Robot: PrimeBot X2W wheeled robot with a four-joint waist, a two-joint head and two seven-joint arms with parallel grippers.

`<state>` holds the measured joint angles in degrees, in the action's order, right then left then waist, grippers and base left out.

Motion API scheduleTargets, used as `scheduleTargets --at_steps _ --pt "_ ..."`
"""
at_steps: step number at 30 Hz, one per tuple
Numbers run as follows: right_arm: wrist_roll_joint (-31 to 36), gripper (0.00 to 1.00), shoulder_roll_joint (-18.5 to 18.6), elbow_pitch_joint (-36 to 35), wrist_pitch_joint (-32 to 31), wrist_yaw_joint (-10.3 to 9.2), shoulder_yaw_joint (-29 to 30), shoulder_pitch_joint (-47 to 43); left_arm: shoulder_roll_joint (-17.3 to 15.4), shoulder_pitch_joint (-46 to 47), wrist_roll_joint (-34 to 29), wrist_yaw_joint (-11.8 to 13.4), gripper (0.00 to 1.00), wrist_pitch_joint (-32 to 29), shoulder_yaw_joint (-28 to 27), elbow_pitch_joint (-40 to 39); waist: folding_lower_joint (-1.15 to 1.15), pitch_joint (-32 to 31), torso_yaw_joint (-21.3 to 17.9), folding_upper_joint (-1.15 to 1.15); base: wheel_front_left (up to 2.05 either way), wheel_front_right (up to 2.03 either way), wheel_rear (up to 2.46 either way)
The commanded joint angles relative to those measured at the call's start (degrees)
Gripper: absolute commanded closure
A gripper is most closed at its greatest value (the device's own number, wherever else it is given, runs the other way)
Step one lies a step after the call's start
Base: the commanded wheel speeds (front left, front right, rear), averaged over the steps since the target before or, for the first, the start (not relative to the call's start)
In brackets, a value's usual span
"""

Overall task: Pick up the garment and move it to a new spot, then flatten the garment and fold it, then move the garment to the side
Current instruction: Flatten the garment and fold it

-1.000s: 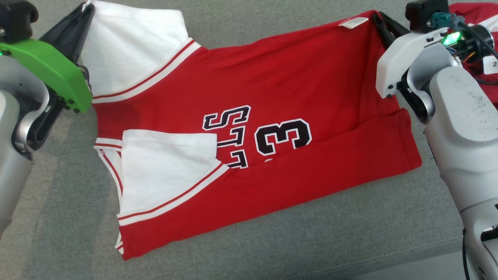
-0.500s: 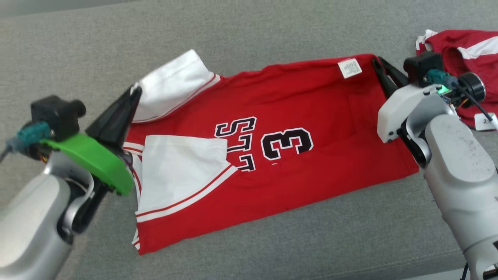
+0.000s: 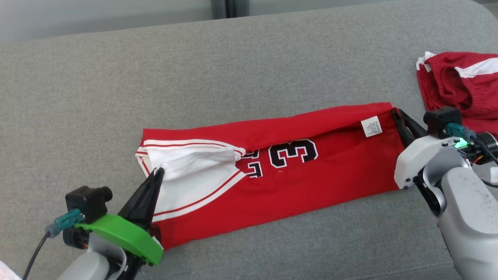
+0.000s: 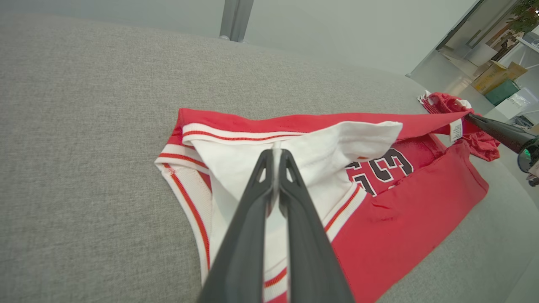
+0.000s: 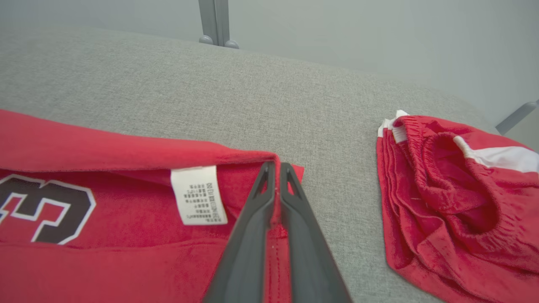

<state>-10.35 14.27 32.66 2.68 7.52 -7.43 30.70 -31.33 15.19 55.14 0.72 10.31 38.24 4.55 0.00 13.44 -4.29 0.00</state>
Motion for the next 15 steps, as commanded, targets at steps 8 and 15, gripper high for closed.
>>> scheduleTargets --at_steps 8,15 --pt "2.1 0.69 -1.6 -1.5 -0.1 -0.09 3.8 -5.7 2.4 -5.1 1.5 -0.6 1.0 2.4 0.5 3.2 0.0 -1.7 0.0 0.0 0.0 0.0 0.0" --pt "1.7 0.0 -4.5 -1.9 1.3 -0.08 8.2 -9.2 4.6 -7.3 0.9 -0.1 0.0 3.6 0.6 4.8 0.0 -3.0 0.1 0.0 0.0 0.0 0.0"
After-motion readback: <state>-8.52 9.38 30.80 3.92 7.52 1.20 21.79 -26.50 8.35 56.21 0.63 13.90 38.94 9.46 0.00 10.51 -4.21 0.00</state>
